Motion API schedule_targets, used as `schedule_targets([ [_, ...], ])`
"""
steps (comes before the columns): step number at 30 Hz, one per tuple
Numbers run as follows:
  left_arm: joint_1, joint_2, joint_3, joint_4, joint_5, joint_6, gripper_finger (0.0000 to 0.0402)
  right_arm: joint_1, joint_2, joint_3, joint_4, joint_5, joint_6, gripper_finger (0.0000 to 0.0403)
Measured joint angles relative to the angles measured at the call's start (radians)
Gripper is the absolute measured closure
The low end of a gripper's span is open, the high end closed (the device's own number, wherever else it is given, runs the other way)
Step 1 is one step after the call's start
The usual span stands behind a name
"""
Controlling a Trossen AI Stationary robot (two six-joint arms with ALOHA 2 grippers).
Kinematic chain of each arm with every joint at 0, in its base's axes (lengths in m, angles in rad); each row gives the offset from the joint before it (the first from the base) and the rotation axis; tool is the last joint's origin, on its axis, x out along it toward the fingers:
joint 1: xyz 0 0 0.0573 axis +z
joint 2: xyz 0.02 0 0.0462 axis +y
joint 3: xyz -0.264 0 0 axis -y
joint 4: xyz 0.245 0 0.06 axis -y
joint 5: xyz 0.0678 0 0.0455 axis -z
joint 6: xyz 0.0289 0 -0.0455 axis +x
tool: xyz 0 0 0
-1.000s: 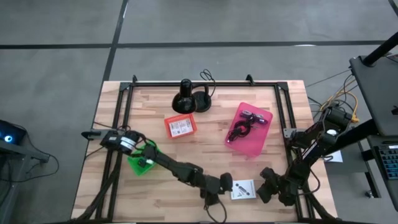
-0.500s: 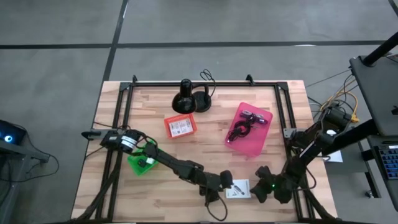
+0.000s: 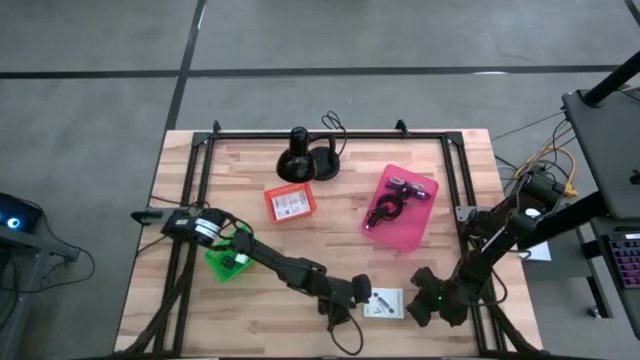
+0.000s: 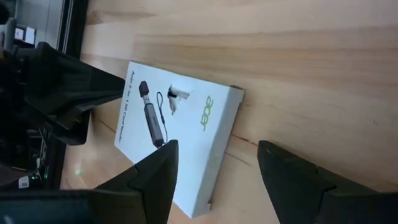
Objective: Pick and place items into bin
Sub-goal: Stack the card reader box on top of the card reader box in the orange bin
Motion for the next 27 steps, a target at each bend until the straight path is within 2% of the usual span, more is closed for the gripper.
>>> schedule_targets([
  [12, 0.001, 0.000, 0.000, 0.014, -0.007, -0.023, 0.0197, -0.003, -0.008, 0.007, 0.005, 0.085, -0.038, 0.0394],
  [20, 0.002, -0.001, 0.001, 0.037, -0.009, -0.015, 0.0197, -0.003, -0.014, 0.019, 0.006, 0.114, -0.078, 0.0394],
  [27, 0.003, -0.001, 0.001, 0.060, -0.007, -0.002, 0.0197, -0.006, 0.032, 0.013, 0.012, 0.109, -0.058, 0.0395],
])
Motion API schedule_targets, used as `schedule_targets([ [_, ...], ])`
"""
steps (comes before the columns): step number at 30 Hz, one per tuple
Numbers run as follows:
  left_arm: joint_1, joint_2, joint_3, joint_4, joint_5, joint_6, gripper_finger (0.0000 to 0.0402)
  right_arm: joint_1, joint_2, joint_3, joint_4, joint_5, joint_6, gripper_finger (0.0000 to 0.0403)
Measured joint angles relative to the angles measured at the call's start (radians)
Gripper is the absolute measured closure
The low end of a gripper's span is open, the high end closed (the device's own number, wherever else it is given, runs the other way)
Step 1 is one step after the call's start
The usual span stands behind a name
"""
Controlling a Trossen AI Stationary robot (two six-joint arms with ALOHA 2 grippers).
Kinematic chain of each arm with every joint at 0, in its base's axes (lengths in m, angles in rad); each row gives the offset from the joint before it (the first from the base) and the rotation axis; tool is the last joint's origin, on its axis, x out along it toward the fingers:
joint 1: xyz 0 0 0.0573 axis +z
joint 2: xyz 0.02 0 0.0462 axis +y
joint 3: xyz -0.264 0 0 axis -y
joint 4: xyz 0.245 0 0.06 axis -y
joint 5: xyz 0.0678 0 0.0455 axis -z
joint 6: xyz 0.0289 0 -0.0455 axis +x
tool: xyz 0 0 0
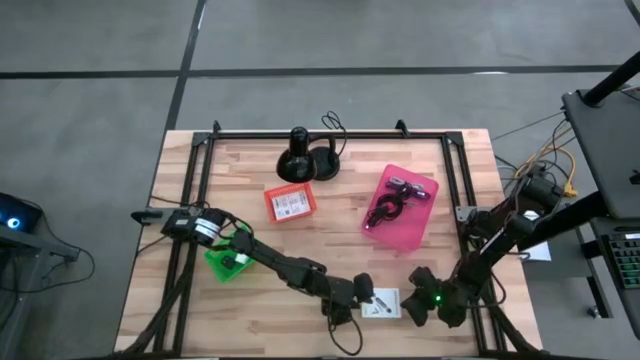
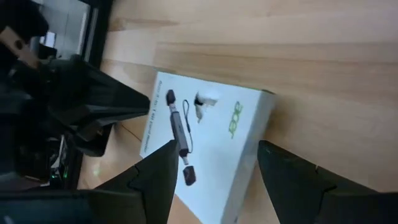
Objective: Pick and place items into bin
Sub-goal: Stack the card reader box on top of the card reader box in the orange bin
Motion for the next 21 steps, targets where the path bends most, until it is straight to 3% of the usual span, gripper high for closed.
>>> schedule_targets([
  [9, 0.000, 0.056, 0.034, -0.002, -0.004, 0.005, 0.0197, -0.003, -0.013, -0.001, -0.006, -0.030, -0.012, 0.0395],
  [21, -0.001, 0.050, 0.029, -0.004, -0.031, 0.006, 0.0197, -0.002, -0.039, 0.018, -0.013, 0.022, -0.072, 0.0395],
])
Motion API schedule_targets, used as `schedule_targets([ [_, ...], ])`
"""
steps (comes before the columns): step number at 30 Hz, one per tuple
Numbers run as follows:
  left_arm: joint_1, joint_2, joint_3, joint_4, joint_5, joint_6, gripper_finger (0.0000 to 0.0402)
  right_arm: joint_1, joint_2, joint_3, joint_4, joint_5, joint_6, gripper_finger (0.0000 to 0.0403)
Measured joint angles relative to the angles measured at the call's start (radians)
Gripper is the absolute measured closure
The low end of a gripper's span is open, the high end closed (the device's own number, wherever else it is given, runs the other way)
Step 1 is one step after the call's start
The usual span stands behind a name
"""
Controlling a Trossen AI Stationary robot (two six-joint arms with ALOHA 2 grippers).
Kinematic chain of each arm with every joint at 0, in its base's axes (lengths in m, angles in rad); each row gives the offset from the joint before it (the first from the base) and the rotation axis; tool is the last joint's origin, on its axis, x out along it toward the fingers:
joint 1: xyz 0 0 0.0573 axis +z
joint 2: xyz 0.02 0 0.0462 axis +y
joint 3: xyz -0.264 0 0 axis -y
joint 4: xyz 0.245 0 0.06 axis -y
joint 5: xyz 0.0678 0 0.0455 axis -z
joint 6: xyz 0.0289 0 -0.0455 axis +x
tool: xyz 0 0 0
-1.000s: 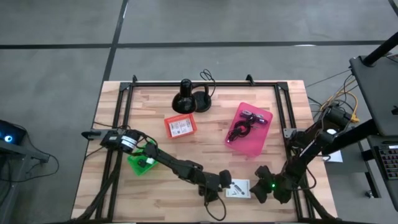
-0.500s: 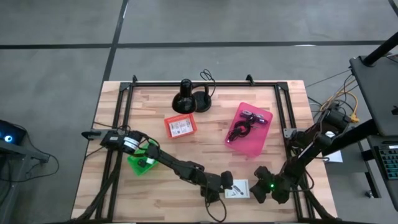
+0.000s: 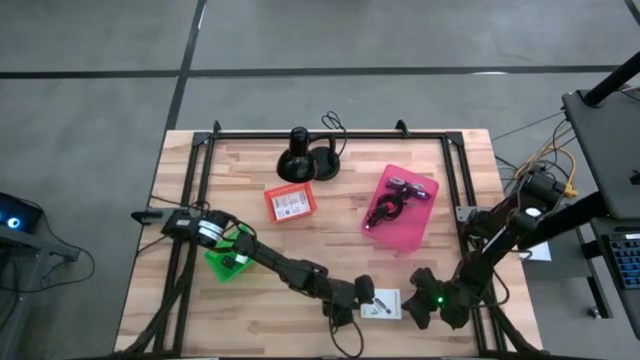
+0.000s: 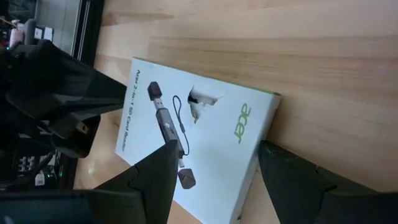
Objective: Pick and place items into bin
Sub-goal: Stack the card reader box on top of the card reader box in the orange bin
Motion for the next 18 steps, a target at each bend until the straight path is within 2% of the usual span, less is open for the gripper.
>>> schedule_targets([
  [6, 0.000, 0.000, 0.000, 0.000, -0.002, 0.000, 0.0197, -0.003, 0.000, 0.006, 0.001, -0.002, -0.013, 0.0394],
  [11, 0.000, 0.000, 0.000, 0.001, -0.006, -0.001, 0.0197, -0.005, 0.000, 0.006, 0.008, -0.062, -0.006, 0.0394],
  [15, 0.000, 0.000, -0.001, 0.003, -0.006, -0.002, 0.0197, -0.005, -0.009, 0.007, 0.008, -0.070, -0.012, 0.0394],
  [18, 0.001, 0.000, -0.001, 0.011, -0.011, -0.002, 0.0197, -0.005, -0.016, 0.021, 0.008, -0.154, -0.058, 0.0394],
])
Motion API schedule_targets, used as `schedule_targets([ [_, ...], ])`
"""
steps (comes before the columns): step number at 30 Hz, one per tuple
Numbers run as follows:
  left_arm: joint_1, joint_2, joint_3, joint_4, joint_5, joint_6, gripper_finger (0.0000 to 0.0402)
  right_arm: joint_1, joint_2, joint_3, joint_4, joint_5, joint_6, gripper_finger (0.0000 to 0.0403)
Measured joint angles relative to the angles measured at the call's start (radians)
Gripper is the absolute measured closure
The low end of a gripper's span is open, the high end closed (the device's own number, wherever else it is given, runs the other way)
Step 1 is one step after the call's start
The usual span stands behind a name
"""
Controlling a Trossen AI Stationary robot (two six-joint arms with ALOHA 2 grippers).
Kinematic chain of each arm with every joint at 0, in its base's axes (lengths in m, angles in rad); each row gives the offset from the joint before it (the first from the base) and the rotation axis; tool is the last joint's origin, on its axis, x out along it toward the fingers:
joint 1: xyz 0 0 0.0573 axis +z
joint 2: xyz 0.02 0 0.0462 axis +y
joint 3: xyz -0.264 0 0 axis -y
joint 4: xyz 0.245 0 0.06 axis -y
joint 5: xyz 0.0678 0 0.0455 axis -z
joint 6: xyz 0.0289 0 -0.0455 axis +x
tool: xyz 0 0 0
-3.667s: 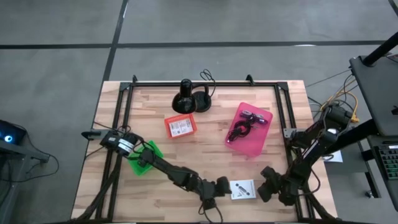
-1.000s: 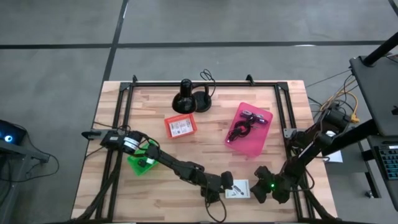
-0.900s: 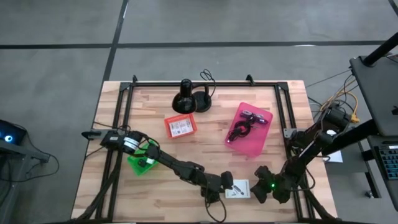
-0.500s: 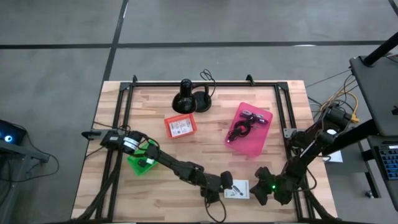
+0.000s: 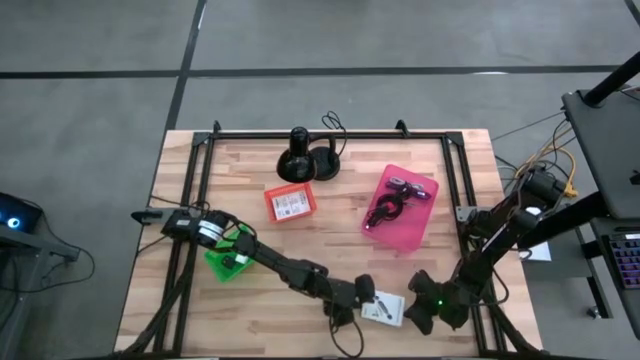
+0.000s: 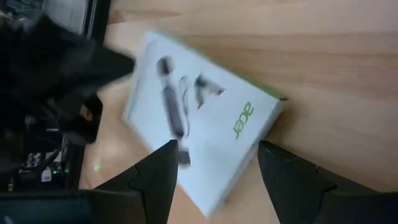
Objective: Pick and place items into bin
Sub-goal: Stack the card reader box on top of the card reader box in the orange bin
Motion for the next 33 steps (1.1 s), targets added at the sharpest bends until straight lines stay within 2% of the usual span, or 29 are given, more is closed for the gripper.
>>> schedule_targets([
  [6, 0.002, 0.000, 0.000, 0.000, -0.003, 0.001, 0.0197, 0.000, -0.005, 0.037, -0.004, -0.102, -0.053, 0.0394],
  [8, 0.002, 0.000, 0.000, 0.000, -0.003, 0.001, 0.0197, 0.000, -0.005, 0.042, -0.003, -0.082, -0.065, 0.0394],
  [12, 0.002, 0.002, 0.007, -0.007, -0.001, 0.001, 0.0197, 0.000, -0.005, 0.040, -0.038, 0.081, -0.070, 0.0394],
  [14, 0.002, 0.002, 0.008, -0.007, 0.001, 0.001, 0.0197, -0.001, -0.005, 0.039, -0.081, 0.117, -0.070, 0.0394],
  [23, 0.001, 0.002, 0.007, -0.007, 0.001, 0.001, 0.0197, 0.000, 0.043, 0.054, -0.101, 0.108, -0.059, 0.0394],
  [28, 0.001, 0.002, 0.007, 0.000, 0.000, 0.000, 0.0197, 0.001, 0.084, 0.074, -0.096, 0.046, -0.055, 0.0394],
  [33, 0.001, 0.002, 0.007, 0.000, 0.000, 0.000, 0.0197, 0.001, 0.108, 0.078, -0.082, 0.027, -0.048, 0.0394],
])
